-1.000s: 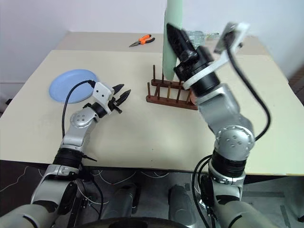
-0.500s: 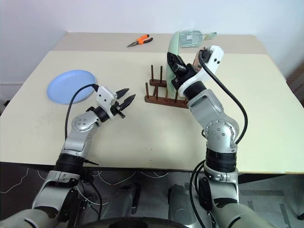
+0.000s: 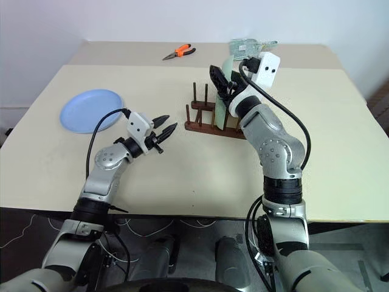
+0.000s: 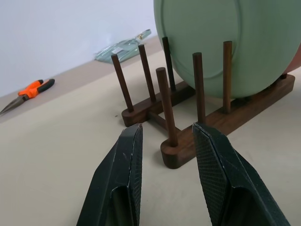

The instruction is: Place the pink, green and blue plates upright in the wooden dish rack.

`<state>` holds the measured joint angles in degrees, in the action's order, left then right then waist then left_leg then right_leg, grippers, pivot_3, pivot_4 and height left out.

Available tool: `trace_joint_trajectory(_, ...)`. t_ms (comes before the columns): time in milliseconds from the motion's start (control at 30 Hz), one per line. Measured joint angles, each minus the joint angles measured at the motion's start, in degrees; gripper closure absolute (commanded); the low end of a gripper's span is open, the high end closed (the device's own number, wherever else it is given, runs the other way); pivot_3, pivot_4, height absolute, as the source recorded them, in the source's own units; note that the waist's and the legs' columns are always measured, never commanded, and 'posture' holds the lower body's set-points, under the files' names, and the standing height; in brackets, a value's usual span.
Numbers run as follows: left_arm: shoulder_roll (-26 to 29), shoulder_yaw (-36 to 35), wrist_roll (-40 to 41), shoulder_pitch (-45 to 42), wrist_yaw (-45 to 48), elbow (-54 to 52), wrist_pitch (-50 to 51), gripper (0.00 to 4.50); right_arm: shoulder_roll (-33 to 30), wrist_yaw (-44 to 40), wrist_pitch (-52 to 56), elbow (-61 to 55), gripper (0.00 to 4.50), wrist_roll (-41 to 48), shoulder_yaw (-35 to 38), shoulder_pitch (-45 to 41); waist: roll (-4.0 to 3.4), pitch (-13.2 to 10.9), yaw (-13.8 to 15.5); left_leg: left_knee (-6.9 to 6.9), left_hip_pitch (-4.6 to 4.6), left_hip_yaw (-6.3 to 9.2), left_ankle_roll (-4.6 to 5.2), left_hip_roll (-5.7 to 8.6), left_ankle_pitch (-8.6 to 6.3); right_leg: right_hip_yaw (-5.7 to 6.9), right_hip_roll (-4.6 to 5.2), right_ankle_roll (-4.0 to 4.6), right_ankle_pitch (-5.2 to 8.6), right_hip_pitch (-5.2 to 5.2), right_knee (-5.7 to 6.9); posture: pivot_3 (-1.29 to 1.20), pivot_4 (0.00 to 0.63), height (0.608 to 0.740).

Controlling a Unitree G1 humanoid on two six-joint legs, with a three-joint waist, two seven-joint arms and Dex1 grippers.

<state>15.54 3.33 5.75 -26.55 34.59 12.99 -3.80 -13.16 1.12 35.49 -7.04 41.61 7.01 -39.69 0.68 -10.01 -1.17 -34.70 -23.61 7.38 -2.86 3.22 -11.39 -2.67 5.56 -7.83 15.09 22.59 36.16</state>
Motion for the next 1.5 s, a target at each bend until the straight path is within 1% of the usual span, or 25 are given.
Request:
trace_joint_trajectory(200, 0.6, -1.0, -0.3, -0.6, -2.9, 0.8, 1.4, 2.82, -8.5, -5.9, -4.6, -2.9, 1.4, -13.0, -5.3, -1.3, -0.01, 0.0, 0.0, 0.0, 0.0, -0.01, 0.0, -0.01, 0.0, 0.01, 0.0, -0.01, 0.0, 0.0, -0.02, 0.0, 0.15, 0.74)
trace_joint_trajectory(233, 0.8, -1.5, -0.4, -1.2, -3.8, 1.7, 2.0, 2.29, -9.0, -6.6, -5.2, -3.5, 1.11, -14.5, -5.6, -1.3, -0.01, 0.0, 0.0, 0.0, 0.0, -0.01, 0.0, -0.01, 0.0, 0.01, 0.0, -0.01, 0.0, 0.0, -0.02, 0.0, 0.15, 0.74)
trace_joint_trajectory(267, 1.1, -2.1, -0.7, -1.9, -5.0, 2.9, 2.3, 1.97, -9.3, -7.0, -5.9, -4.0, 0.81, -15.9, -5.9, -1.3, -0.01, 0.0, 0.0, 0.0, 0.0, -0.01, 0.0, -0.01, 0.0, 0.01, 0.0, -0.01, 0.0, 0.01, -0.01, 0.0, 0.15, 0.74)
trace_joint_trajectory(333, 2.3, -3.0, -2.3, -3.4, -8.7, 5.5, 2.3, 1.09, -10.8, -8.1, -8.9, -4.6, 0.06, -20.1, -6.8, -1.3, -0.01, 0.0, 0.0, 0.0, 0.0, -0.01, 0.0, 0.0, 0.0, 0.01, 0.0, -0.01, 0.0, 0.02, -0.01, 0.0, 0.15, 0.74)
trace_joint_trajectory(367, 2.8, -4.0, -3.0, -4.1, -11.0, 6.6, 2.3, 0.5, -12.0, -8.9, -10.5, -5.0, 0.0, -22.2, -7.3, -1.3, -0.01, 0.0, 0.1, 0.0, 0.0, -0.02, 0.0, 0.0, 0.0, 0.01, 0.0, -0.01, 0.0, 0.02, -0.03, 0.0, 0.15, 0.74)
trace_joint_trajectory(400, 3.4, -5.1, -3.5, -4.5, -12.8, 7.4, 2.3, 0.06, -12.9, -9.6, -11.8, -5.6, 0.0, -23.7, -7.4, -1.3, -0.01, 0.0, 0.1, 0.0, 0.0, -0.02, 0.0, 0.0, 0.0, 0.0, 0.0, -0.02, 0.0, 0.02, -0.04, 0.0, 0.15, 0.74)
trace_joint_trajectory(433, 3.9, -5.9, -4.3, -5.2, -15.7, 8.3, 2.6, 0.06, -13.9, -10.9, -13.3, -6.1, 0.0, -25.7, -7.9, -1.3, -0.01, 0.0, 0.1, 0.01, 0.0, -0.02, 0.0, 0.0, 0.0, 0.0, 0.0, -0.02, 0.0, 0.01, -0.04, 0.0, 0.15, 0.74)
trace_joint_trajectory(500, 4.2, -9.3, -6.2, -7.7, -25.4, 11.4, 6.0, 0.06, -17.3, -15.4, -16.5, -7.7, 0.0, -30.1, -11.8, -1.4, 0.01, 0.0, 0.0, 0.01, 0.0, 0.0, 0.0, -0.02, 0.0, 0.02, 0.0, -0.02, 0.0, 0.04, -0.02, 0.0, 0.15, 0.74)
trace_joint_trajectory(533, 3.9, -12.6, -5.8, -8.9, -31.0, 12.2, 8.8, 0.06, -18.9, -17.9, -18.2, -8.7, 0.0, -32.3, -14.2, -1.5, 0.01, 0.0, -0.2, 0.01, 0.0, -0.01, 0.0, -0.02, 0.0, 0.01, 0.0, -0.03, 0.0, 0.07, -0.02, 0.0, 0.15, 0.74)
trace_joint_trajectory(600, 2.9, -22.5, -1.8, -10.9, -41.4, 12.2, 14.7, 0.06, -19.6, -22.2, -21.0, -10.2, 0.0, -35.1, -18.5, -1.2, 0.11, 0.0, -1.0, 0.02, 0.0, 0.09, -0.01, -0.04, -0.01, 0.07, 0.0, -0.05, 0.01, 0.05, -0.01, 0.0, 0.15, 0.74)
trace_joint_trajectory(633, 2.5, -26.4, 0.0, -11.3, -45.0, 11.6, 17.2, 0.06, -19.3, -23.5, -22.0, -10.7, 0.0, -35.9, -19.9, -0.7, 0.11, 0.0, -1.1, 0.03, 0.0, 0.1, -0.01, -0.03, -0.01, 0.07, 0.01, -0.05, 0.01, 0.03, -0.01, 0.0, 0.15, 0.74)
trace_joint_trajectory(667, 2.4, -28.8, 1.1, -11.3, -47.5, 11.1, 19.3, 0.06, -18.9, -24.5, -22.6, -10.8, 0.0, -36.2, -20.5, 0.2, 0.12, 0.0, -1.1, 0.02, 0.0, 0.11, -0.02, -0.01, -0.01, 0.07, 0.01, -0.05, 0.01, -0.01, -0.01, 0.0, 0.15, 0.74)
trace_joint_trajectory(767, 0.6, -35.5, 6.4, -11.1, -51.8, 10.5, 25.6, 0.06, -16.9, -26.2, -23.8, -10.8, 0.0, -37.0, -21.4, 2.0, 0.2, -0.1, -0.6, -0.07, 0.0, 0.14, -0.04, 0.04, 0.01, 0.07, 0.02, -0.08, -0.01, -0.08, -0.02, 0.0, 0.15, 0.74)
trace_joint_trajectory(867, -1.3, -39.7, 12.6, -11.1, -52.3, 10.3, 29.5, 0.06, -15.8, -27.4, -24.7, -10.8, 0.0, -38.0, -22.1, 3.3, 0.42, -0.1, 0.1, -0.11, 0.0, 0.13, -0.06, 0.04, 0.01, 0.07, 0.02, -0.08, -0.03, -0.08, -0.03, 0.0, 0.15, 0.74)
trace_joint_trajectory(933, -1.2, -42.6, 17.4, -12.0, -51.8, 9.9, 32.7, 0.06, -14.7, -28.0, -24.9, -10.8, 0.0, -38.5, -22.2, 4.1, 0.45, -0.1, 0.3, -0.1, 0.0, 0.13, -0.07, 0.04, 0.01, 0.07, 0.02, -0.08, -0.03, -0.09, -0.03, 0.0, 0.15, 0.74)
trace_joint_trajectory(1033, -0.6, -43.5, 21.1, -12.6, -49.1, 10.5, 34.5, 0.86, -13.8, -28.6, -25.2, -10.8, 0.0, -39.2, -22.2, 5.0, 0.46, -0.1, 0.4, -0.1, 0.0, 0.1, -0.08, 0.04, 0.01, 0.07, 0.02, -0.07, -0.03, -0.11, -0.04, 0.0, 0.15, 0.74)
trace_joint_trajectory(1100, -0.5, -44.8, 23.1, -13.3, -48.7, 11.7, 34.7, 1.85, -13.4, -28.7, -25.2, -10.8, 0.0, -39.8, -22.2, 5.4, 0.46, -0.1, 0.4, -0.09, 0.0, 0.11, -0.09, 0.04, 0.01, 0.08, 0.02, -0.07, -0.03, -0.09, -0.04, 0.0, 0.15, 0.74)
trace_joint_trajectory(1200, -0.3, -46.4, 26.0, -14.3, -48.8, 14.0, 35.2, 3.48, -13.0, -28.7, -25.2, -10.8, 0.0, -40.8, -22.1, 6.0, 0.46, -0.1, 0.3, -0.09, 0.0, 0.11, -0.09, 0.03, 0.02, 0.08, 0.01, -0.07, -0.03, -0.08, -0.04, 0.0, 0.15, 0.74)
trace_joint_trajectory(1267, -0.2, -47.2, 27.4, -14.7, -49.3, 14.6, 35.8, 4.48, -12.9, -28.7, -25.1, -10.8, 0.0, -41.3, -22.1, 6.4, 0.46, -0.1, 0.3, -0.09, 0.0, 0.11, -0.1, 0.03, 0.02, 0.07, 0.02, -0.07, -0.03, -0.08, -0.04, 0.0, 0.15, 0.74)
trace_joint_trajectory(1367, 0.5, -47.0, 28.7, -15.3, -49.0, 15.0, 36.0, 4.48, -12.9, -29.0, -24.7, -10.8, 0.0, -41.5, -21.4, 6.5, 0.47, -0.1, 0.3, -0.08, 0.01, 0.11, -0.1, 0.03, 0.02, 0.07, 0.02, -0.07, -0.03, -0.09, -0.04, 0.0, 0.15, 0.74)
trace_joint_trajectory(1400, 0.9, -45.7, 28.1, -15.1, -48.0, 14.9, 35.9, 4.48, -13.0, -29.3, -24.5, -10.9, 0.0, -41.5, -21.2, 6.5, 0.47, -0.1, 0.3, -0.08, 0.01, 0.1, -0.1, 0.03, 0.02, 0.07, 0.02, -0.07, -0.03, -0.09, -0.04, 0.0, 0.15, 0.74)
trace_joint_trajectory(1500, 2.1, -37.6, 24.2, -14.0, -43.2, 11.1, 35.3, 4.48, -12.9, -31.1, -23.5, -10.9, 0.0, -41.6, -21.6, 6.0, 0.48, -0.1, 0.4, -0.07, 0.0, 0.09, -0.13, 0.04, 0.04, 0.07, 0.01, -0.06, -0.03, -0.09, -0.05, 0.0, 0.15, 0.74)
